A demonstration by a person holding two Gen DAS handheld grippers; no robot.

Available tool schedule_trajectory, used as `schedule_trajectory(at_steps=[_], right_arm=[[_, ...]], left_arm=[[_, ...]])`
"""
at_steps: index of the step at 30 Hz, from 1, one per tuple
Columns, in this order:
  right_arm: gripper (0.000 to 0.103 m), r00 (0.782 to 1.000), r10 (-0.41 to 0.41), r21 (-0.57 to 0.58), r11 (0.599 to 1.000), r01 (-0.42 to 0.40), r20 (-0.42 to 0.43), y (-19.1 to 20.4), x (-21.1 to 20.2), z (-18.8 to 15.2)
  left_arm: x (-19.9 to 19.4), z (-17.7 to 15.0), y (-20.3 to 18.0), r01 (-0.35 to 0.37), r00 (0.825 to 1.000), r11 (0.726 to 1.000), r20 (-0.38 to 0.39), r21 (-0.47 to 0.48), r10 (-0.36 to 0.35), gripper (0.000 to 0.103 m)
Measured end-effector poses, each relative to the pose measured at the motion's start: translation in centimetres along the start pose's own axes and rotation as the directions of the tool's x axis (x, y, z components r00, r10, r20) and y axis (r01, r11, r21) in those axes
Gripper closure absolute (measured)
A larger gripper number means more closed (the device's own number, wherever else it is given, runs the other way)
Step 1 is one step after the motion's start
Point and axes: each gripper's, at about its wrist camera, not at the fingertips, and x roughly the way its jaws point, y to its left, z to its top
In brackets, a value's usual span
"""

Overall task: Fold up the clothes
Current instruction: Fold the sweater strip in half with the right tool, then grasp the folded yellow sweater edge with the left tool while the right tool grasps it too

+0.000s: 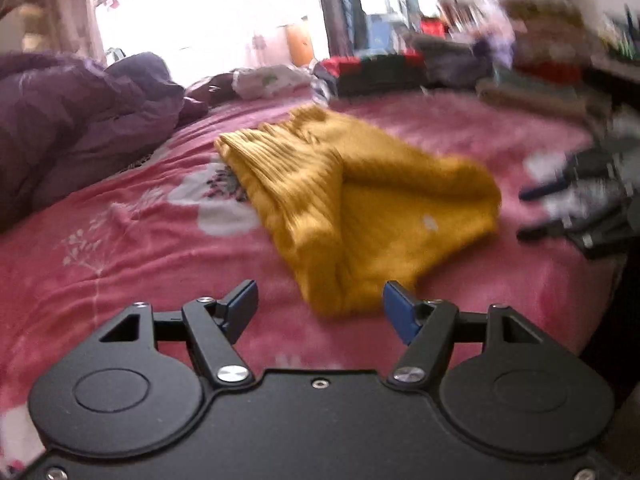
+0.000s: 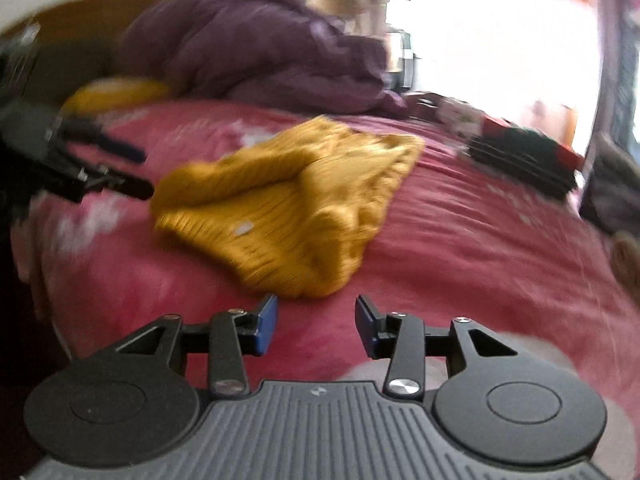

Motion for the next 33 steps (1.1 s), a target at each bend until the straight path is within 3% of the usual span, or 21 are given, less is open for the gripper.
schedule_trajectory(at_steps=[5,9,19,26,33], right_arm=[[0.051,0.996,-0.084,-0.107,0.991,0.081,-0.023,1.5,0.9,0.1],[0.048,0.992,-0.123,-0.153,0.981,0.119,-0.017,2.0,1.7,-0.1],[0.051,0.987,-0.151,-0.212,0.964,0.16,0.058,2.6,3.5,-0.1],[0.072,0.992,-0.108,-0.202,0.972,0.118,0.061,2.6,4.0,0.0],[0.075,0.997,-0.057,-0.124,0.99,0.063,0.045,2.1,3.4,0.3]], left_arm=[[1.3,-1.1,-2.6,-0.074,0.995,0.978,-0.049,0.195,0.085,0.035],[2.6,-1.4,-3.6,-0.109,0.993,0.957,-0.016,0.269,0.118,0.035],[5.0,-1.2,-3.4,-0.117,0.993,0.962,0.049,0.246,0.108,0.038],[5.7,-0.9,-3.0,-0.077,0.997,0.981,0.028,0.176,0.073,0.057],[4.1,-0.4,-3.7,-0.052,0.999,0.986,0.01,0.156,0.051,0.074]])
